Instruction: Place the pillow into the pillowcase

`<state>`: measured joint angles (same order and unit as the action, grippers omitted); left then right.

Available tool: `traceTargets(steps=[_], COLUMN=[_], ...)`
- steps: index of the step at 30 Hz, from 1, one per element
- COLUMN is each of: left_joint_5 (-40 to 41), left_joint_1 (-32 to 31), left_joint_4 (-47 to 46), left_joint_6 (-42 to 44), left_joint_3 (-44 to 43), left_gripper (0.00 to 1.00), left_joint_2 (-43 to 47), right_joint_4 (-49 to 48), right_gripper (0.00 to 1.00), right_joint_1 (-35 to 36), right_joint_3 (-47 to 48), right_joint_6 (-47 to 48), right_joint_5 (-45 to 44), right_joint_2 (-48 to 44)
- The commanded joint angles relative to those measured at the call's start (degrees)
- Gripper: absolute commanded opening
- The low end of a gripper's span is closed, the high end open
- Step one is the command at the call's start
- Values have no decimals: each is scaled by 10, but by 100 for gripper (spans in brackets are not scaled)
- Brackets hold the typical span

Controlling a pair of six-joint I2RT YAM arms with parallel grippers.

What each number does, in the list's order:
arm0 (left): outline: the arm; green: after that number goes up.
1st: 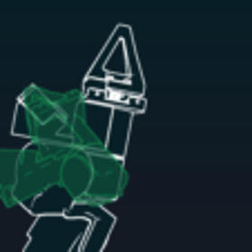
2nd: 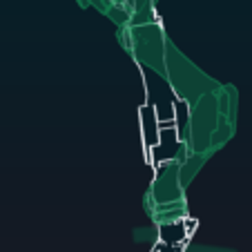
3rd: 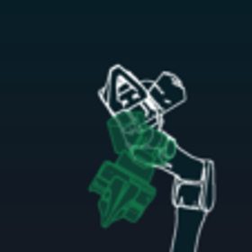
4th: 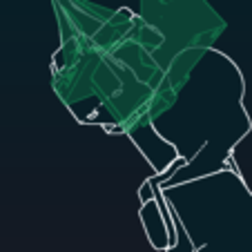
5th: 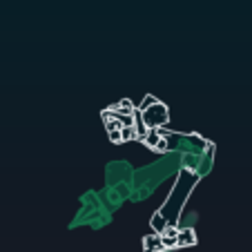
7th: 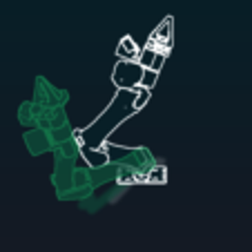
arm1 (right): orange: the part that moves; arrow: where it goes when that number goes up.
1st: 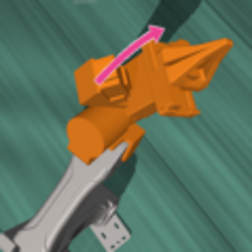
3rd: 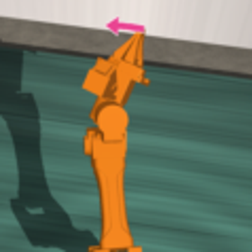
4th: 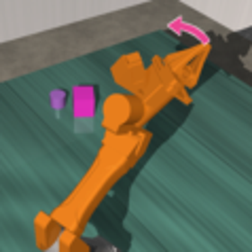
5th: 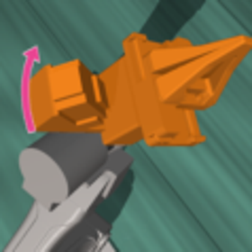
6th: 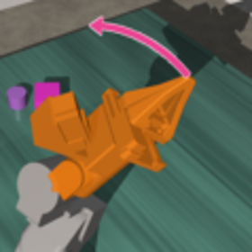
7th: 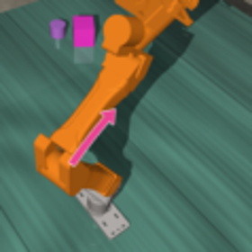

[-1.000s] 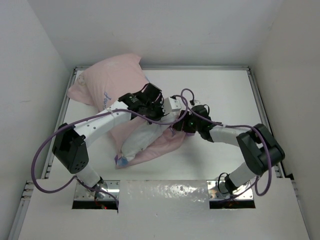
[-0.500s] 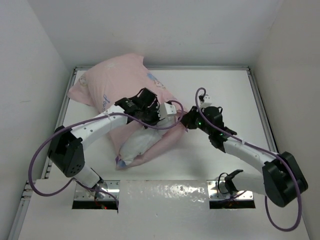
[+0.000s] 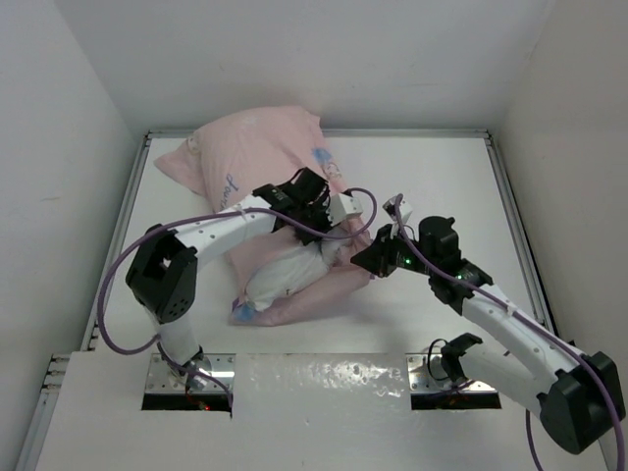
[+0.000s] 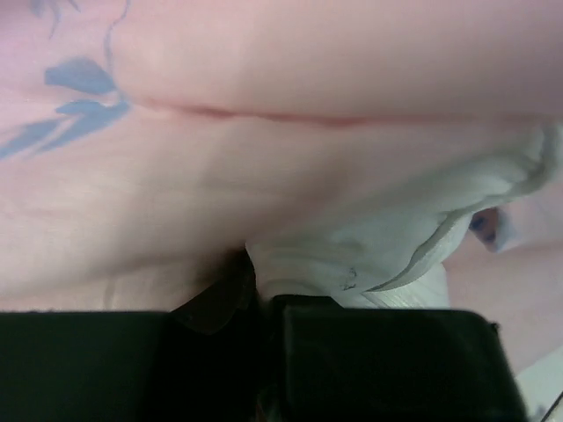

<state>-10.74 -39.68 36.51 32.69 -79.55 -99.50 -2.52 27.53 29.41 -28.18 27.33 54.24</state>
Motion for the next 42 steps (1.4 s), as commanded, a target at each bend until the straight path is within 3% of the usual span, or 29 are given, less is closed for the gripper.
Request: traceTargets(steps=[1, 5, 8, 11, 14, 17, 19, 22, 25, 26, 31, 33, 36, 38, 41, 42], left_joint_5=[66, 63, 65, 43, 22, -4, -28, -67, -160, -158, 8, 35, 97, 87, -12, -43], left_joint_1=[9, 9, 14, 23, 27, 27, 27, 27, 27, 27, 26, 27, 34, 50, 83, 84], left_joint_4=[-26, -85, -73, -48, -36, 7, 51, 106, 189, 201, 129, 73, -10, -32, -19, -19], left_joint_6=[-1, -45, -80, -96, -100, -86, -76, -41, 53, 56, 5, -3, -29, -67, -93, -94], left_joint_3=[6, 27, -22, -77, -123, -190, -230, -242, -235, -226, -75, -5, 35, 11, -28, -30], left_gripper=[4, 16, 30, 47, 67, 78, 80, 89, 90, 90, 94, 99, 100, 97, 68, 50], left_joint_2=[-42, -60, -74, -58, -25, -9, 0, 26, 54, 71, 101, 100, 81, 44, -9, -19], right_joint_4=[-48, -98, -103, -71, -98, -126, -122, -87, -64, -64, -64, -52, -14, 13, 88, 109], right_gripper=[0, 0, 0, 0, 0, 0, 0, 0, 0, 0, 0, 0, 0, 0, 0, 2], right_joint_1=[3, 3, 3, 0, -19, -60, -80, -84, -84, -84, -85, -84, -86, -92, -95, -95], right_joint_3=[38, 57, 61, 77, 70, 66, 82, 118, 153, 159, 199, 229, 281, 319, 368, 377], right_joint_6=[-21, -61, -67, -51, -72, -108, -116, -93, -82, -84, -86, -80, -64, -65, -41, -34], right_joint_5=[82, 85, 37, 16, 9, 11, 19, 15, 14, 12, 4, 5, 6, 5, -38, -53], right_joint_2=[-45, -12, 9, 39, 52, 71, 96, 122, 164, 169, 198, 214, 239, 252, 264, 269])
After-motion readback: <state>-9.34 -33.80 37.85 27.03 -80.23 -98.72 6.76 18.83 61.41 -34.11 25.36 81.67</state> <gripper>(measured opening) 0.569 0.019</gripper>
